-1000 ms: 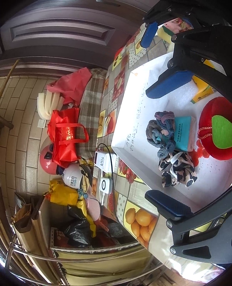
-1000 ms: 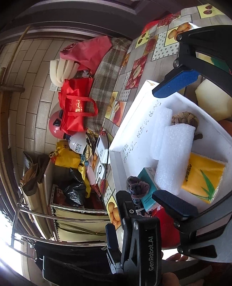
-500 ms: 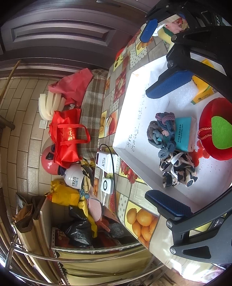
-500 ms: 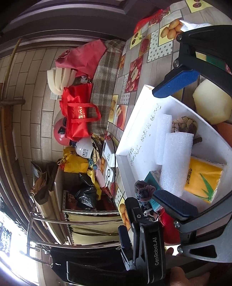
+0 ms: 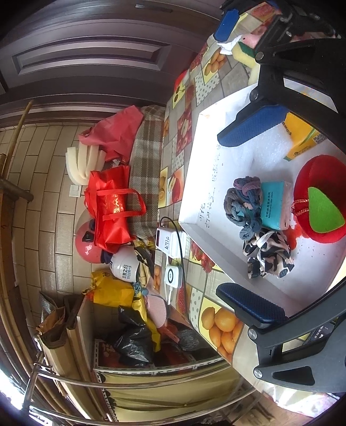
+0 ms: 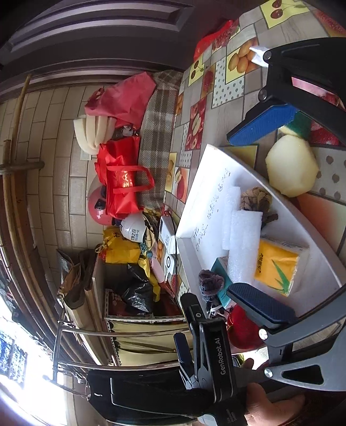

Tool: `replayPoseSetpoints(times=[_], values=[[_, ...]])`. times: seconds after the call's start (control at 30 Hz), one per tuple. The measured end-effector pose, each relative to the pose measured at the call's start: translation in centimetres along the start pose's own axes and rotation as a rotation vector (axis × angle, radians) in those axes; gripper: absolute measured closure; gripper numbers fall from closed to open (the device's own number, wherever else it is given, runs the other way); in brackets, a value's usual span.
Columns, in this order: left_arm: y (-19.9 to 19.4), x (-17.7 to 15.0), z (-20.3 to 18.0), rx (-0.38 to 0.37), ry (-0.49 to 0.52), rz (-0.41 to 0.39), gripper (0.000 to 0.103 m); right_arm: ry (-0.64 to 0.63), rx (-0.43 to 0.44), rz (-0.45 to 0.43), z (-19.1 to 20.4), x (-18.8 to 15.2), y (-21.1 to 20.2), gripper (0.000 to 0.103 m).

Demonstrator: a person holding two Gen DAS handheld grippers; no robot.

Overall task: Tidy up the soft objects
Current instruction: 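Withdraw both tools, left toward the pale yellow sponge while right approaches the pink plush toy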

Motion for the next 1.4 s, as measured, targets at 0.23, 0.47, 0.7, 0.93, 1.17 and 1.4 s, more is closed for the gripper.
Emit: replayPoseSetpoints(times=[0.23, 0.47, 0.7, 0.93, 1.17, 1.4], values=[[-0.7, -0.4, -1.7, -0.090, -0.028, 0.013, 0.000, 0.121, -0.139, -0.147, -7.1, 0.6, -5.2, 0.000], [-1.6, -1.2, -6.8, -0.281, -0.030, 0.051, 0.000, 0.279, -0.168, 0.078, -15.6, -3.1, -4.9, 0.000], [-2.8, -2.7, -14.3, -0.333, 0.233, 0.087, 0.000, 0.315, -0.222, 0.091, -20.3, -4.2, -6.5, 0.000], [-2.5, -3.3, -15.8, -0.380, 0.240, 0.119, 0.000, 0.187, -0.132, 0.113, -16.4, -3.3, -3.3, 0.000], [-2.1, -2.6, -13.5, -0.334, 0.122, 0.101, 0.000, 0.066, -0.247, 0.191, -13.6, -1.4, 3.8, 0.000], [-1.7, -2.3, -13.0, -0.332, 0.103, 0.103, 0.000, -0.151, -0.016, 0.572, -8.4, -5.3, 11.6, 0.002]])
Point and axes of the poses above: each gripper's, at about its wrist camera, not at the fingertips, and y roughly the way its jaws point, z to its left, x to its top, the point moved 7 cm from there along y, roughly the way its jaws point, and after that the axes turned 4 degrees about -x, right-handed, at the moved point
